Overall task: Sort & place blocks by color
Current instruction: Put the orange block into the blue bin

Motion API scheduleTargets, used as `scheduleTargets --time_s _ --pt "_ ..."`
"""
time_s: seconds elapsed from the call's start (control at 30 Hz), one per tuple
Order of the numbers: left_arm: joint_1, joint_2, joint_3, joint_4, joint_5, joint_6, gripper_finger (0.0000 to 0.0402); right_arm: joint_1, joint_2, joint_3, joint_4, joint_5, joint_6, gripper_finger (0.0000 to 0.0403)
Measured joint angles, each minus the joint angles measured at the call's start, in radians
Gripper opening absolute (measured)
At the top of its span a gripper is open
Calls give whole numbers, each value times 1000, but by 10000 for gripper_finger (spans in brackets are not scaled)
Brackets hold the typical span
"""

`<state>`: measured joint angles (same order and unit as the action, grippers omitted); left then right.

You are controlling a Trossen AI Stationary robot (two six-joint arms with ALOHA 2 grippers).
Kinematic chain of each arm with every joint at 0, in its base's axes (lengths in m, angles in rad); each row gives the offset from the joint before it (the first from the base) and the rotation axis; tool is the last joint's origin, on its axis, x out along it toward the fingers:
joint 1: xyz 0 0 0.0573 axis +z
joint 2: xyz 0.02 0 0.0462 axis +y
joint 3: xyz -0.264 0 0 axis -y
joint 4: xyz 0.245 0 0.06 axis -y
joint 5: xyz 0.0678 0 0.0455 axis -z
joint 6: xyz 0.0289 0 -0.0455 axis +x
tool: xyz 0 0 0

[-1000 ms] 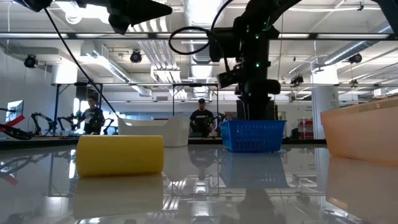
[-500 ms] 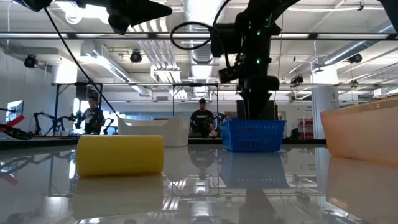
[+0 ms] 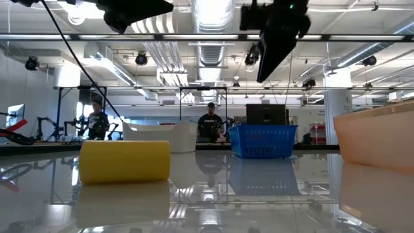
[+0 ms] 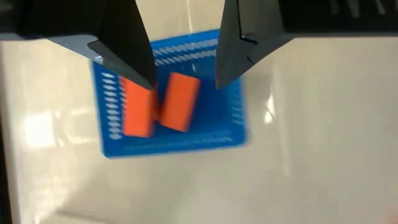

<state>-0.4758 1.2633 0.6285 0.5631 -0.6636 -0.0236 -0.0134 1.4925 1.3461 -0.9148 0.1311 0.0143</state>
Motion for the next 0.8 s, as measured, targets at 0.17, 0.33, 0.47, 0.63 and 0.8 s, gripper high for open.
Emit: scheduleTargets --time_s 0.17,0.33,0.47,0.63,0.8 --pt "-24 0 2 -36 13 -47 222 118 -97 -74 94 0 72 144" --pt "-24 0 46 -210 146 -166 221 233 -176 -155 227 1 119 136" --pt "-23 0 124 -452 237 -226 221 301 -227 -215 350 3 116 135" --pt "-8 28 240 -735 378 -285 221 338 -273 -274 440 6 117 135" --pt "12 128 330 -806 578 -226 221 339 -289 -308 475 11 117 130"
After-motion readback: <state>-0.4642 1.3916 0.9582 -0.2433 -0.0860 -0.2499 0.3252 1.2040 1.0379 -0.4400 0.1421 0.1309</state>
